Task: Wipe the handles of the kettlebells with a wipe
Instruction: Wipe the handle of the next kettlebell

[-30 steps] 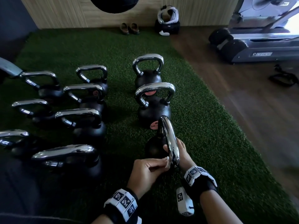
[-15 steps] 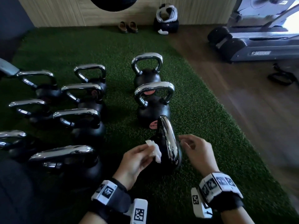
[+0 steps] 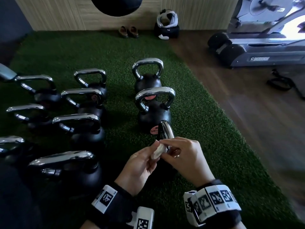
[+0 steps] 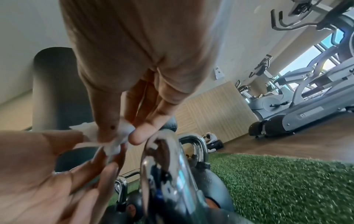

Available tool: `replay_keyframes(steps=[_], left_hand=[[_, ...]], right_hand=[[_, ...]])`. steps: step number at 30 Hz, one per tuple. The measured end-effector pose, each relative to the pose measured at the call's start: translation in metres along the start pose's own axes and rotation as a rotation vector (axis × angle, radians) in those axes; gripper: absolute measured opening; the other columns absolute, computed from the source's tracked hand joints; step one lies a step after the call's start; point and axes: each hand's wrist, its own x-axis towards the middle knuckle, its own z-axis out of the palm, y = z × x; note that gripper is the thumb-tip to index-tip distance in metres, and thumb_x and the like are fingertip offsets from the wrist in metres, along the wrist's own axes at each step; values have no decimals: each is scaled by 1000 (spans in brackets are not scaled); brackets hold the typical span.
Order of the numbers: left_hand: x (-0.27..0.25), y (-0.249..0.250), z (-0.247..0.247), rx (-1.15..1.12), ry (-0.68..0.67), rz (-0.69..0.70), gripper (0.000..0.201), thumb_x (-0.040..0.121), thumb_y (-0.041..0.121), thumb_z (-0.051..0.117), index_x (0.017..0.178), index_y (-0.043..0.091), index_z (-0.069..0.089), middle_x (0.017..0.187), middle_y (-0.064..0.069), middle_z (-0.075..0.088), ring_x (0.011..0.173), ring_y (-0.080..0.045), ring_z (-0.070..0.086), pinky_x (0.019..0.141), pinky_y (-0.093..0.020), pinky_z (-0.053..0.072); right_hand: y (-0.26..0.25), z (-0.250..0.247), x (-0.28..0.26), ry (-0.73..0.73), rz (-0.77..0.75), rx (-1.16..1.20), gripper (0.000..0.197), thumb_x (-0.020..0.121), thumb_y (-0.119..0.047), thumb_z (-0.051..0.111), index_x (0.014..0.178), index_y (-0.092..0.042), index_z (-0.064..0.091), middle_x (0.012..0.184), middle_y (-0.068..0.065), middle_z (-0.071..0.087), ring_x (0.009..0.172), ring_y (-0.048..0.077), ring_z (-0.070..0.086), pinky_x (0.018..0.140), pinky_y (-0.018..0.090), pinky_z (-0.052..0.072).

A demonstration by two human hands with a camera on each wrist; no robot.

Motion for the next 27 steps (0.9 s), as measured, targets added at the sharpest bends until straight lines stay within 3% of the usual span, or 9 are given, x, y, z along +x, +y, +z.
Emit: replay_keyframes(steps=[4, 7, 10, 12, 14, 17, 19, 22, 27], left_hand=[[2, 1, 1, 134, 53, 122, 27, 100, 33, 63, 93, 16, 81, 80, 6, 71, 71, -5, 59, 77, -23, 44], [20, -13, -17, 639, 197, 435, 26, 90, 15, 62, 104, 32, 77, 109, 5, 75, 91, 1, 66, 86, -19, 50], [37, -46, -36, 1384, 136, 624, 91, 74, 38, 63, 158, 22, 33, 159, 1, 36, 149, -17, 32, 123, -28, 26], [45, -66, -29, 1533, 81, 558, 128, 72, 66, 68, 164, 15, -4, 172, 2, -1, 159, -20, -5, 130, -35, 8], [59, -83, -14, 1489, 98, 502, 147, 64, 83, 69, 162, 15, -17, 171, 3, -19, 158, -19, -19, 130, -44, 2], [81, -99, 2, 1407, 246, 602, 136, 67, 82, 62, 164, 11, -1, 173, -4, -2, 160, -22, -2, 129, -54, 9], [92, -105, 0, 1370, 308, 726, 117, 71, 65, 66, 162, 7, 21, 169, -8, 23, 157, -26, 21, 123, -60, 24], [100, -108, -6, 1354, 313, 830, 109, 67, 55, 69, 157, 3, 35, 162, -12, 37, 150, -29, 35, 117, -60, 31], [104, -81, -29, 1264, 23, 938, 105, 63, 48, 75, 156, 22, 34, 155, -5, 44, 142, -31, 45, 114, -62, 34]], right_hand=[[-1, -1, -6, 134, 57, -8, 29, 73, -17, 85, 99, -28, 82, 80, -16, 74, 70, 3, 70, 68, 22, 58], [7, -11, -7, 243, 164, 13, 21, 76, -22, 86, 94, -32, 82, 77, -14, 75, 69, 3, 70, 67, 24, 57], [21, -22, -8, 321, 250, 0, 16, 81, -30, 85, 96, -33, 81, 82, -17, 75, 74, 0, 70, 71, 23, 56], [31, -27, -8, 340, 300, -61, 19, 83, -37, 83, 101, -31, 81, 88, -18, 74, 79, -2, 70, 73, 18, 55], [40, -29, -8, 362, 334, -81, 22, 83, -36, 84, 103, -27, 81, 94, -17, 73, 78, -3, 70, 75, 18, 57], [48, -30, -8, 373, 372, -82, 22, 82, -33, 84, 102, -25, 80, 94, -15, 74, 77, -1, 71, 76, 28, 61], [52, -30, -9, 353, 390, -62, 19, 82, -34, 84, 100, -28, 79, 86, -16, 75, 74, -3, 71, 74, 23, 60], [60, -30, -11, 335, 420, -25, 17, 80, -35, 86, 94, -30, 78, 77, -17, 75, 71, -6, 70, 68, 13, 55], [75, -19, -9, 318, 450, 19, 17, 81, -32, 86, 93, -30, 74, 81, -16, 76, 72, -3, 71, 66, 14, 55]])
